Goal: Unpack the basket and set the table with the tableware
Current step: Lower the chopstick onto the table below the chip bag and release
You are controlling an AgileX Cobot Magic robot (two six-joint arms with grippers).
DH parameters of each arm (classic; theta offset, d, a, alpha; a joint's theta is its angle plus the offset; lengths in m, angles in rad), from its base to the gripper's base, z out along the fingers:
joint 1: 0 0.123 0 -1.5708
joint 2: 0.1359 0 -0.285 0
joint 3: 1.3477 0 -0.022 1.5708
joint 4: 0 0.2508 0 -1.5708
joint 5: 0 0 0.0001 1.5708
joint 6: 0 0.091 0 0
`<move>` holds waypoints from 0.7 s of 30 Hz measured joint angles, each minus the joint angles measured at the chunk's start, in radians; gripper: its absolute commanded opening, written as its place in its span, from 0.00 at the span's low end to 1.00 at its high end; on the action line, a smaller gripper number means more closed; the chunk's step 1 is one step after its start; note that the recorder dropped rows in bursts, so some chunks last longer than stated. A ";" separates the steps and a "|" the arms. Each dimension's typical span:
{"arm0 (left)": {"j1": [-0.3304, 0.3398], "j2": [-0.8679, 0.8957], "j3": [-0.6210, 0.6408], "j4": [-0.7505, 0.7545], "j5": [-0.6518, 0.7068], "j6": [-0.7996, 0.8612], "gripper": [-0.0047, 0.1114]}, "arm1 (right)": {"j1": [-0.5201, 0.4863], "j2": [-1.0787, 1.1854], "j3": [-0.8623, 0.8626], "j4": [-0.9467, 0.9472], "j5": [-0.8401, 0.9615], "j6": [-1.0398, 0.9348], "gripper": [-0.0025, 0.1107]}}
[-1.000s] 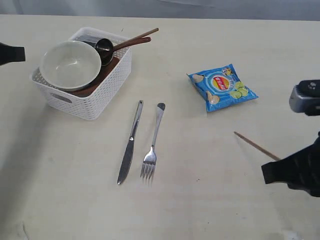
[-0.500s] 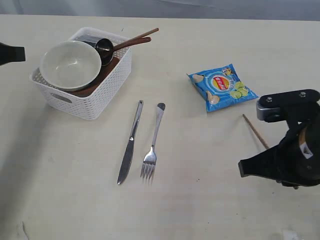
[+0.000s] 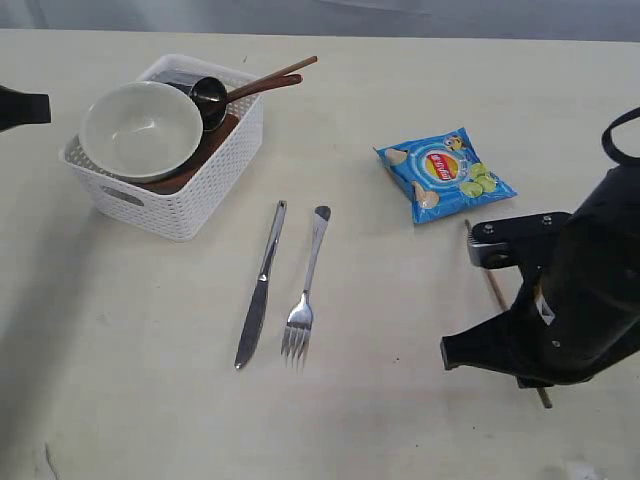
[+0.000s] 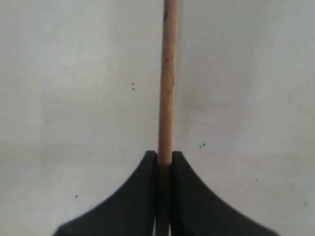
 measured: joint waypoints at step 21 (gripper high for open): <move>0.000 0.000 0.000 0.000 0.024 0.000 0.04 | -0.005 0.107 0.000 0.032 -0.114 0.017 0.41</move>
